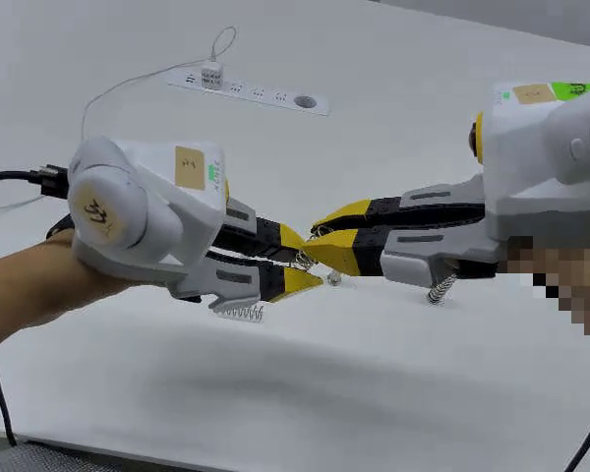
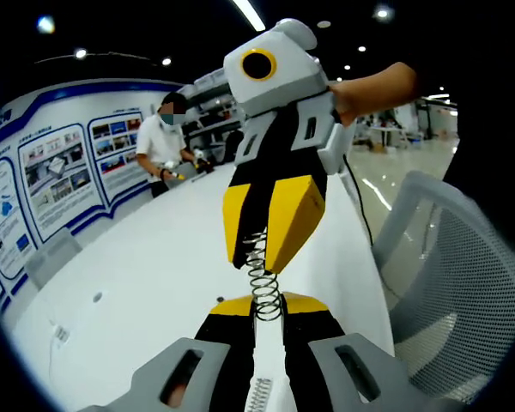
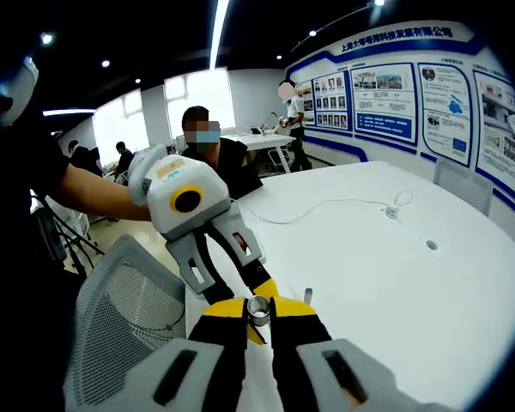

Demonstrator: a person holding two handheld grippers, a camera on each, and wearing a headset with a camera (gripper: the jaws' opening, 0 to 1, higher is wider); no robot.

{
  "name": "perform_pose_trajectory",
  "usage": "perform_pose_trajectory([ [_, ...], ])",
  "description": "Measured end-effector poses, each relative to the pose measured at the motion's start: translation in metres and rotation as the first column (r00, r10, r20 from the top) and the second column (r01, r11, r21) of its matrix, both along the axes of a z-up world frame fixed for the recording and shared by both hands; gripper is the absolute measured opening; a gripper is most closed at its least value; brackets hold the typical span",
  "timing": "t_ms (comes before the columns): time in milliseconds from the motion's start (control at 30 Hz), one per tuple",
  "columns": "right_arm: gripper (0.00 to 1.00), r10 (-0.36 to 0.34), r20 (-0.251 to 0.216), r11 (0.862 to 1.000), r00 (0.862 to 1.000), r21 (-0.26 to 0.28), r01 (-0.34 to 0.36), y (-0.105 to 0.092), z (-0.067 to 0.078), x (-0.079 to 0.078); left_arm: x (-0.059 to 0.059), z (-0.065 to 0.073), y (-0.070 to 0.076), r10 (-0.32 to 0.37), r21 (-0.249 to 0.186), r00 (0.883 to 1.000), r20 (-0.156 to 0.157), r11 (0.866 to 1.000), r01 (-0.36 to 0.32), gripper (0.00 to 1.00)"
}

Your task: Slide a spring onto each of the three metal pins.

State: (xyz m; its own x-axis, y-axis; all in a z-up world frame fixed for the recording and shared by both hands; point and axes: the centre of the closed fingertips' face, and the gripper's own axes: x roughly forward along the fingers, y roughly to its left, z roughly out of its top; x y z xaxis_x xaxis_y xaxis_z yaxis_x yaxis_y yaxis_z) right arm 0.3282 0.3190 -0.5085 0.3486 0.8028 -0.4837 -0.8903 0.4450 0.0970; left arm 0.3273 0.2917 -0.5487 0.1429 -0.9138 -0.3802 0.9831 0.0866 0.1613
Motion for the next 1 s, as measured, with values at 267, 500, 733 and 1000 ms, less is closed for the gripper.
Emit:
perform_pose_trajectory([
  [267,0.1,-0.004,0.0,1.0,1.0,0.015,0.004,0.003,0.005,0.011,0.008,0.007,0.009,0.038,-0.038,0.999,-0.019,0.999,-0.038,0.13],
  [500,0.1,-0.015,0.019,1.0,1.0,0.019,0.015,0.002,0.012,0.02,0.017,0.001,0.025,0.093,-0.022,0.996,-0.016,0.995,-0.093,0.2],
  [733,0.1,-0.041,0.026,0.999,0.999,-0.033,0.041,-0.013,0.004,0.033,0.022,-0.003,0.043,0.137,-0.025,0.99,-0.026,0.99,-0.137,0.37],
  [1000,0.1,-0.125,0.018,0.989,0.992,-0.079,0.126,-0.041,-0.01,0.056,0.029,-0.016,0.073,0.214,0.018,0.976,-0.029,0.977,-0.214,0.52],
])
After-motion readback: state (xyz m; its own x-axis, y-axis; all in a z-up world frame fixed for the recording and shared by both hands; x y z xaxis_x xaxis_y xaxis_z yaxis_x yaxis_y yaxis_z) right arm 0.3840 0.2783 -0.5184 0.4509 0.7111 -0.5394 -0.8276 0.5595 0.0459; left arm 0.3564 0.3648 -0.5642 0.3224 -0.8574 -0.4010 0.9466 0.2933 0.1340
